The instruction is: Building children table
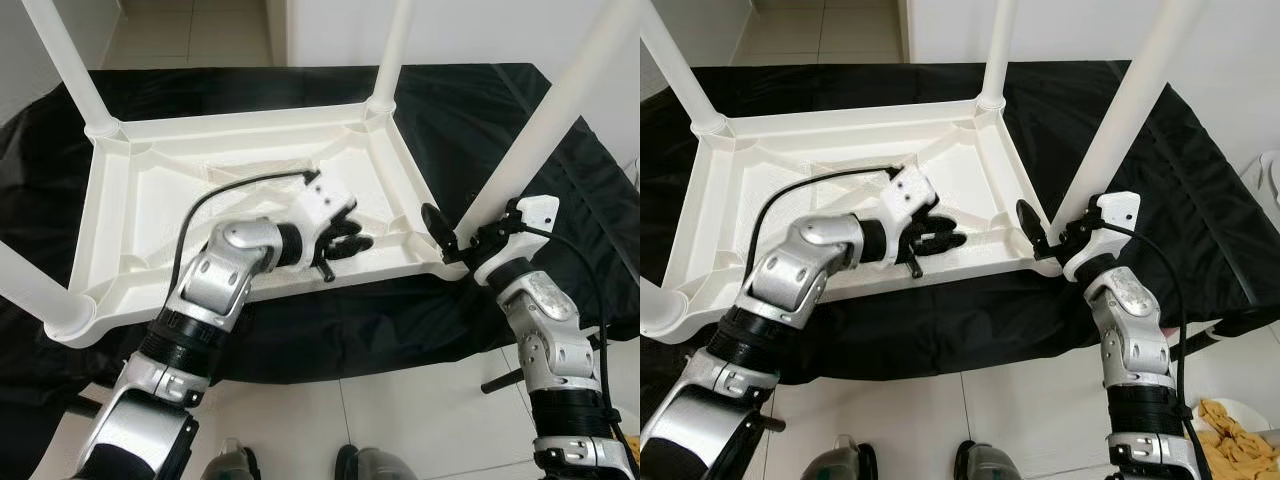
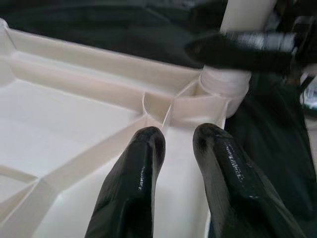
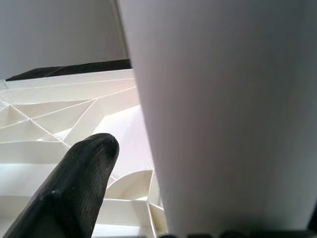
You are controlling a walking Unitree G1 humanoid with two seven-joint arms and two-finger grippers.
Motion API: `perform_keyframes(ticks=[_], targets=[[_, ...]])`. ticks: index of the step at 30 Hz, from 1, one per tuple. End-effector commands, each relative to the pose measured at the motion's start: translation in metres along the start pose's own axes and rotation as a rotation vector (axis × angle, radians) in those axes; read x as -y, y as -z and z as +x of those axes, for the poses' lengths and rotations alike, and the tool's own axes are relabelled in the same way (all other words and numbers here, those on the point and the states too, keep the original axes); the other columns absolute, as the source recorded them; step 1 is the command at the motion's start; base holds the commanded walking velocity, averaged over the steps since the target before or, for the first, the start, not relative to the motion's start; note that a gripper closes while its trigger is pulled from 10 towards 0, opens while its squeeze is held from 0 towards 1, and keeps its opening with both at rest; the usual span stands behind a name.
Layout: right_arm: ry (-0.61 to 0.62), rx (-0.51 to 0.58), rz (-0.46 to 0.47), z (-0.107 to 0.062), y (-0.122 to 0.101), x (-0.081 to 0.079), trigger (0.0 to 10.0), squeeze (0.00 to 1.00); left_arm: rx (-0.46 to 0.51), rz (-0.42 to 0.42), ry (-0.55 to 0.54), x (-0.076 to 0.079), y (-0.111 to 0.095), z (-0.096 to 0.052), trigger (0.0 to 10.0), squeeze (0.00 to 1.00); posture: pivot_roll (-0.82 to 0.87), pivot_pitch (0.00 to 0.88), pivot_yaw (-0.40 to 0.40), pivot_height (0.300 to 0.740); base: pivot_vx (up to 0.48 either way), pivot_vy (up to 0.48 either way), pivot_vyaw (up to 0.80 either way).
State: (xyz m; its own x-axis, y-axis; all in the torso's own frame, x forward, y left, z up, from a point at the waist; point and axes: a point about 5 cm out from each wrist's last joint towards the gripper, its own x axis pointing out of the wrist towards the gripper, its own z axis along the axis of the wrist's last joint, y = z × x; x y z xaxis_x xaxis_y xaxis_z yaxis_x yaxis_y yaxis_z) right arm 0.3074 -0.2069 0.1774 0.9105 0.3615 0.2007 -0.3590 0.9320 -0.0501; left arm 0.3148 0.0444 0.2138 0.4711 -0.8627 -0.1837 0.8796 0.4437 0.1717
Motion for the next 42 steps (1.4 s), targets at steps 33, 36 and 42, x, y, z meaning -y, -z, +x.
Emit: perform_keyframes(ticks=[33,36,42], targets=[[-0.202,-0.082,-0.07,0.009,-0.009,0.025,10.0,0.0,0.016,-0.041,0.006,0.056,0.009,0.009,10.0,0.0,0.02,0.093,-0.049,0.74,0.0,0.0,0.0],[-0.233,-0.105,-0.073,0.007,-0.005,0.027,10.0,0.0,0.013,-0.034,-0.009,0.057,0.011,0.007,10.0,0.0,0.02,0.093,-0.05,0.74,0.0,0.0,0.0],[-0.242,-0.122,-0.088,0.006,-0.004,0.034,10.0,0.0,0.011,-0.04,-0.009,0.059,0.013,0.007,10.0,0.0,0.02,0.088,-0.055,0.74,0.0,0.0,0.0]])
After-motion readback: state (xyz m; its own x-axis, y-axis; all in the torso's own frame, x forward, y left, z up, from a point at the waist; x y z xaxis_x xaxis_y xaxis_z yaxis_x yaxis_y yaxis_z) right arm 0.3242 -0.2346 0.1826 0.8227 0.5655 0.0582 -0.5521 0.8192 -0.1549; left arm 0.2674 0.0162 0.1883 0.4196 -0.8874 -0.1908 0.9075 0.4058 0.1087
